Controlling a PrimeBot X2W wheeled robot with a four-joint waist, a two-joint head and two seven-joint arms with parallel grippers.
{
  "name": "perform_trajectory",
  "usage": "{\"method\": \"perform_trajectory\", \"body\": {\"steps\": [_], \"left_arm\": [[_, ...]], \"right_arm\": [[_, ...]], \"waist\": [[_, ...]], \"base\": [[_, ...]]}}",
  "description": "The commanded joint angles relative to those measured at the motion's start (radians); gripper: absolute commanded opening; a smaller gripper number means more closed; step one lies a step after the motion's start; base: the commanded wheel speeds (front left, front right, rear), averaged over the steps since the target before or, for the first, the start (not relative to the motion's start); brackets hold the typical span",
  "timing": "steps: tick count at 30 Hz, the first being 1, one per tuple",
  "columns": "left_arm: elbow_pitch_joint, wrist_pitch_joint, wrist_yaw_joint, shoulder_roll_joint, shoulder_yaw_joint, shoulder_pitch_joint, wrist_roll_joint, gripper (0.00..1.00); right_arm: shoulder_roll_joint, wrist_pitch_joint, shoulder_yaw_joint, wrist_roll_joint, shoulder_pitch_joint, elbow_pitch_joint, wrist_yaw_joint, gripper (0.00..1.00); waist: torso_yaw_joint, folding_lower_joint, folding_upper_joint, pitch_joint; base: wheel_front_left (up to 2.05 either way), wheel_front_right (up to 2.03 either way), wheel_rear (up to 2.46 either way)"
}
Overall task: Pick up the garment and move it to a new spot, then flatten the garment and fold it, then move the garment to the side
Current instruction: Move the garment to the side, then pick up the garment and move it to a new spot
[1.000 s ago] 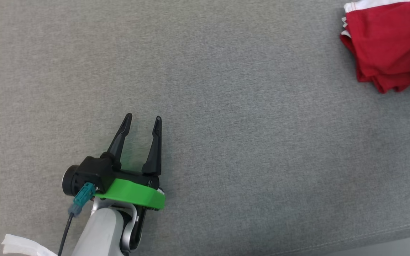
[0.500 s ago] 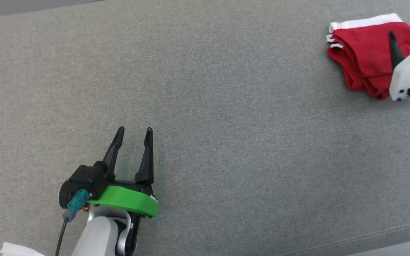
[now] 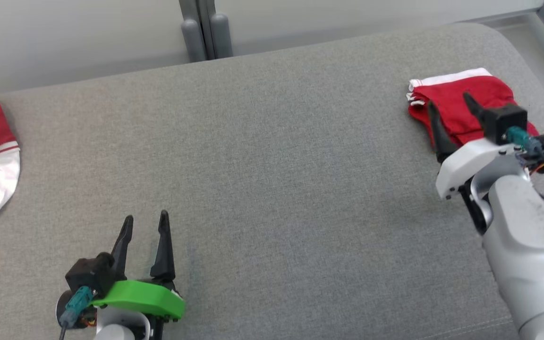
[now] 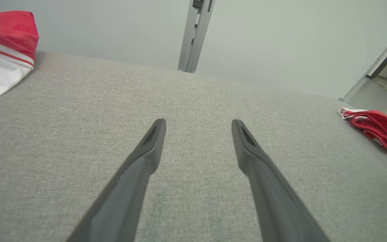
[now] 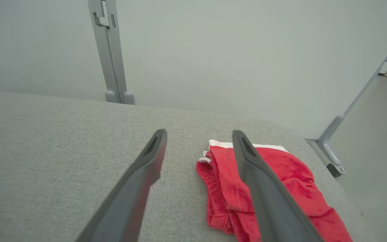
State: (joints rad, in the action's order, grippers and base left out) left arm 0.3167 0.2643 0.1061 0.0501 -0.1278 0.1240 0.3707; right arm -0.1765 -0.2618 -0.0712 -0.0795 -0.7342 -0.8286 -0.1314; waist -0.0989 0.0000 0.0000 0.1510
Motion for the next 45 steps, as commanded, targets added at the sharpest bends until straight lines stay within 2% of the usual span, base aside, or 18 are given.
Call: {"method": "perform_trajectory", "body": {"steps": [1,8,12,16,21,29,45], "left_arm": [[0.003,0.0,0.002,0.002,0.009,-0.026,0.008,1.0],[0.001,0.0,-0.011,0.002,0.027,-0.108,0.028,1.0],[-0.008,0.0,-0.018,0.002,0.03,-0.14,0.035,1.0],[-0.01,0.0,-0.02,0.002,0.023,-0.155,0.03,1.0],[-0.019,0.0,-0.029,0.002,0.015,-0.167,0.045,1.0],[-0.035,0.0,-0.038,0.002,0.009,-0.19,0.054,1.0],[-0.059,0.0,-0.048,0.002,0.0,-0.198,0.06,1.0]], "right_arm": [[0.023,-0.004,0.02,0.014,0.055,0.032,0.001,1.0],[0.111,-0.004,0.097,0.055,0.274,0.191,0.001,1.0],[0.123,-0.004,0.11,0.063,0.368,0.274,0.001,1.0],[0.125,-0.004,0.073,-0.009,0.458,0.347,0.001,1.0],[0.124,-0.004,0.044,-0.039,0.533,0.406,0.001,1.0],[0.124,-0.004,0.057,-0.06,0.597,0.431,0.001,1.0],[0.124,-0.004,0.053,-0.07,0.603,0.426,0.001,1.0]], "waist": [[0.015,0.0,0.0,-0.065],[0.038,0.0,0.0,-0.13],[0.046,0.0,0.0,-0.146],[0.054,0.0,0.0,-0.155],[0.058,0.0,0.0,-0.165],[0.068,0.0,0.0,-0.173],[0.072,0.0,0.0,-0.175]], "base": [[0.0,0.0,0.0],[0.0,0.0,0.0],[0.0,0.0,0.0],[0.0,0.0,0.0],[0.0,0.0,0.0],[0.0,0.0,0.0],[0.0,0.0,0.0]]}}
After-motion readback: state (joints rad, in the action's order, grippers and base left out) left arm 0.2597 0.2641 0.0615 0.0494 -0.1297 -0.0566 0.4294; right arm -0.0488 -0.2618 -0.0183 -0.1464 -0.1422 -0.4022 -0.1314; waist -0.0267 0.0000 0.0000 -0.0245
